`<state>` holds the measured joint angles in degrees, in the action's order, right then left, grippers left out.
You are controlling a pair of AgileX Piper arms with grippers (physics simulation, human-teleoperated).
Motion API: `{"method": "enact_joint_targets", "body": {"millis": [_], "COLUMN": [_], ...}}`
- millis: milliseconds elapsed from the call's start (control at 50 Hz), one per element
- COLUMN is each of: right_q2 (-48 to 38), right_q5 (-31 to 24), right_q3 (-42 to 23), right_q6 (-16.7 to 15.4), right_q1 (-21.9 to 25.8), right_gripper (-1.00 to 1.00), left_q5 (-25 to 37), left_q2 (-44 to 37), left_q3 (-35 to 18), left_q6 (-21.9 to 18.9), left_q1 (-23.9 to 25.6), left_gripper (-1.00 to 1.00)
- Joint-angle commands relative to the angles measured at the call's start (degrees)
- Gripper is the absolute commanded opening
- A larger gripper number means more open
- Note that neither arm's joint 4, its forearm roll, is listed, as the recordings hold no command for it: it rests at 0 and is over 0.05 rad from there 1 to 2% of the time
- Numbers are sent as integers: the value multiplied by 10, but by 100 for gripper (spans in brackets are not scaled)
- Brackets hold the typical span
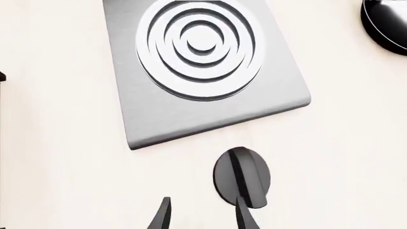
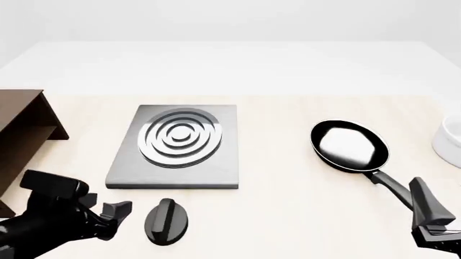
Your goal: Turn on the stove and put the frying pan on it.
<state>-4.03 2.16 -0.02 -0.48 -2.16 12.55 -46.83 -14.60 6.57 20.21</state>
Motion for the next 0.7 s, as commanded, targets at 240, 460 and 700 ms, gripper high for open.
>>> {"method": "enact_joint_targets", "body": {"millis": [240, 460, 700], "right_q2": [5, -6, -20], "right_q5": [-3, 3, 13], "right_q3": [0, 0, 0], "right_q6": [-2, -3, 13], "right_q1": [-5, -4, -11], "right_gripper": [100, 100, 100], "left_q5": [-203, -245, -325], "left_q2": [-194, -229, -298], "left_q3": [62, 71, 78], "left_q6": [20, 93, 175], "left_q1": [0, 62, 130], "left_gripper": [100, 100, 100]}}
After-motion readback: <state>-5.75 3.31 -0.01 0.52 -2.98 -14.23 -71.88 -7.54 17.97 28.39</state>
